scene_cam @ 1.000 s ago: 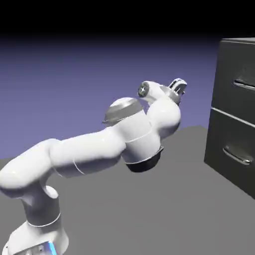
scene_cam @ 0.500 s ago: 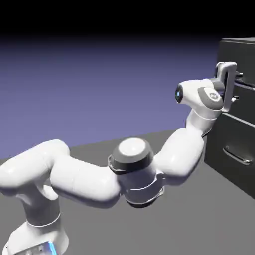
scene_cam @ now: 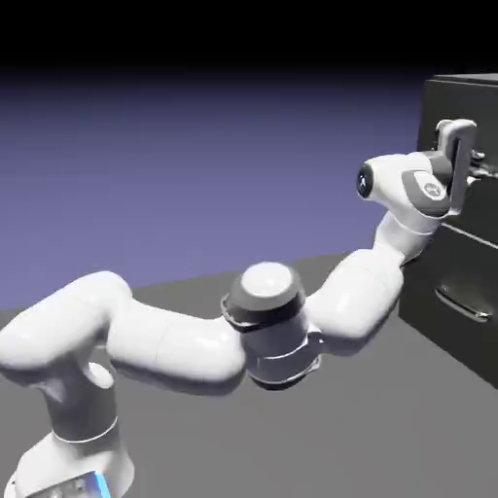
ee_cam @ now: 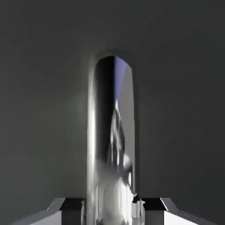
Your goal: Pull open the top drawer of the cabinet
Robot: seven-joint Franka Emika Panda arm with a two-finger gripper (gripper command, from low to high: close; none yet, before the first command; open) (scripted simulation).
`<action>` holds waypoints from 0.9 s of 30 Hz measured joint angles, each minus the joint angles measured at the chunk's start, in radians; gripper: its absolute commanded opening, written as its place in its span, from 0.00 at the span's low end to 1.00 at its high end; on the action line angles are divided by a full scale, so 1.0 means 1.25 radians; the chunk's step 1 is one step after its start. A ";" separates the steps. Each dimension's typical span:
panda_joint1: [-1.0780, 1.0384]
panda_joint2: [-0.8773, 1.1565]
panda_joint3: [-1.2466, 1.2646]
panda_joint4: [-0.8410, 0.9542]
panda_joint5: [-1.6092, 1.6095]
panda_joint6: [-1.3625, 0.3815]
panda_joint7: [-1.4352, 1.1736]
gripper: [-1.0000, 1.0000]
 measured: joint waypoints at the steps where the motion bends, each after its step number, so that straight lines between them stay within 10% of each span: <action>1: -0.017 0.002 0.000 -0.029 -0.002 -0.012 0.006 0.00; 27: -0.490 0.070 0.062 -0.783 0.060 -0.292 0.097 0.00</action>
